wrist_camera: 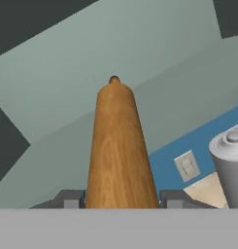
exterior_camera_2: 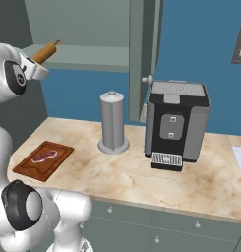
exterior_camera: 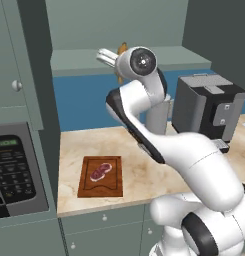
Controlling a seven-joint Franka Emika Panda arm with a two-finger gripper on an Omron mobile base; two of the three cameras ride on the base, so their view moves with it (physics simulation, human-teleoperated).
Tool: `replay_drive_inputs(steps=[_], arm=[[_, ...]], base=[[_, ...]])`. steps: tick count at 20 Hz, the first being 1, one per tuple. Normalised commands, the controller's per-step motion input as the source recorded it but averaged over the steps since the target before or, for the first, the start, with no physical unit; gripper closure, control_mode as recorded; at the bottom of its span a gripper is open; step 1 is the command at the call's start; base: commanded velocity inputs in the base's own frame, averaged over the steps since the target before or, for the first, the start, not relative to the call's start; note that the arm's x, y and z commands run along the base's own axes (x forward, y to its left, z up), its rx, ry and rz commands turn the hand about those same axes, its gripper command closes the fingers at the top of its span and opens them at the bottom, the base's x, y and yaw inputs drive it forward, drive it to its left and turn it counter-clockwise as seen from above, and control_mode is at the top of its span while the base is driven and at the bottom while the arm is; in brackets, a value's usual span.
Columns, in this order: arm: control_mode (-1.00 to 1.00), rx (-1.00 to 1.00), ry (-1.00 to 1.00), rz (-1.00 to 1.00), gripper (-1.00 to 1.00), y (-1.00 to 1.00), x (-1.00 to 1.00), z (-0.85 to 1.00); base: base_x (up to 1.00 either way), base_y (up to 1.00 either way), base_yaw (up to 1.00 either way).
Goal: Open the cabinet, retrieve the rolling pin, and place it next to the meat on the cutting board to prepare for tenderizing.
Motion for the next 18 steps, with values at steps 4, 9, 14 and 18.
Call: replay_drive_inputs(steps=[4,9,14,18], arm=[[-1.0,0.01,0.0,0.06,1.0,0.0,-0.75,0.39],[-1.0,0.0,0.04,0.11,1.0,0.01,-0.77,0.1],[-1.0,-0.07,0.12,0.22,1.0,0.0,-0.56,0.0],[-1.0,-0.09,0.14,0.24,1.0,0.05,-0.4,-0.02]], base=[[0.0,0.0,0.0],[0.0,0.0,0.0],[0.0,0.0,0.0],[0.0,0.0,0.0]])
